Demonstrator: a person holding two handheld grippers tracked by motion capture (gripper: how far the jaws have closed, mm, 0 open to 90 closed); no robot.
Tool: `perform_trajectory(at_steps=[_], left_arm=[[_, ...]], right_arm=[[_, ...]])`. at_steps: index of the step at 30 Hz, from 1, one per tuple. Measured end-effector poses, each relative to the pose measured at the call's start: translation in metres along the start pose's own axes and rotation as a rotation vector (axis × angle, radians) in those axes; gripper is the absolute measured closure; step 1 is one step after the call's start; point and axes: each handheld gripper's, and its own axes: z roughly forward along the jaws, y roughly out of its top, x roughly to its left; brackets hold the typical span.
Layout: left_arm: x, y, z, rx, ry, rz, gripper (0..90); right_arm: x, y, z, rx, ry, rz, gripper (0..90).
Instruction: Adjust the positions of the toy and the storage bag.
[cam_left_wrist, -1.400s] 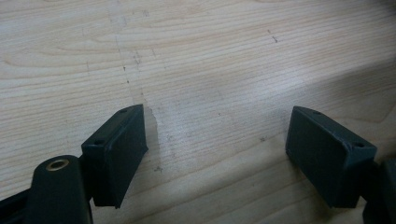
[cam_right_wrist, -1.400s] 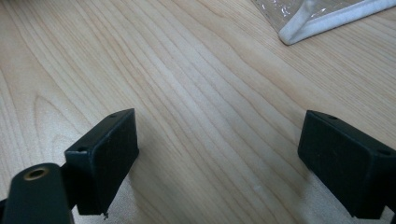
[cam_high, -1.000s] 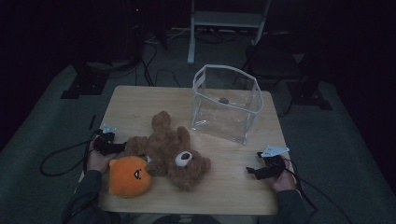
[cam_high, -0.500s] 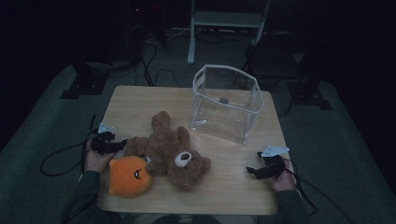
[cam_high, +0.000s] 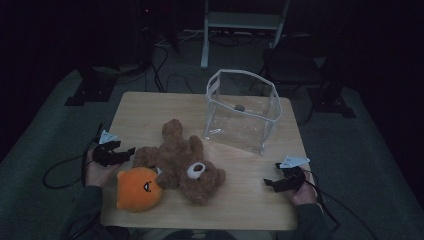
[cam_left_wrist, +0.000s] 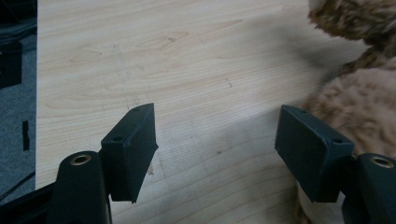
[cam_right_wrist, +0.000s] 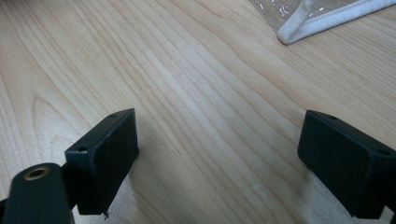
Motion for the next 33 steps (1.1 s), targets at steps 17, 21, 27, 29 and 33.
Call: perform_trajectory(at_steps=[17,21,27,29,33], left_arm=[[-0.019,0.000,-0.046,-0.082,-0.022,0.015,28.4],[-0.029,-0.002,-0.054,-0.098,-0.041,0.023,27.1],[-0.042,-0.006,-0.063,-0.097,-0.071,0.034,24.7],[-0.045,-0.008,-0.067,-0.106,-0.094,0.022,24.3],[-0.053,-0.010,-0.075,-0.109,-0.116,0.028,22.2]], right_arm=[[0.000,0.000,0.000,0.001,-0.001,0.002,11.6],[0.000,0.000,0.000,0.000,-0.001,0.001,11.6],[0.000,0.000,0.000,0.001,-0.001,0.002,11.6],[0.000,0.000,0.000,0.001,-0.001,0.003,11.6],[0.000,0.000,0.000,0.001,-0.001,0.002,11.6]])
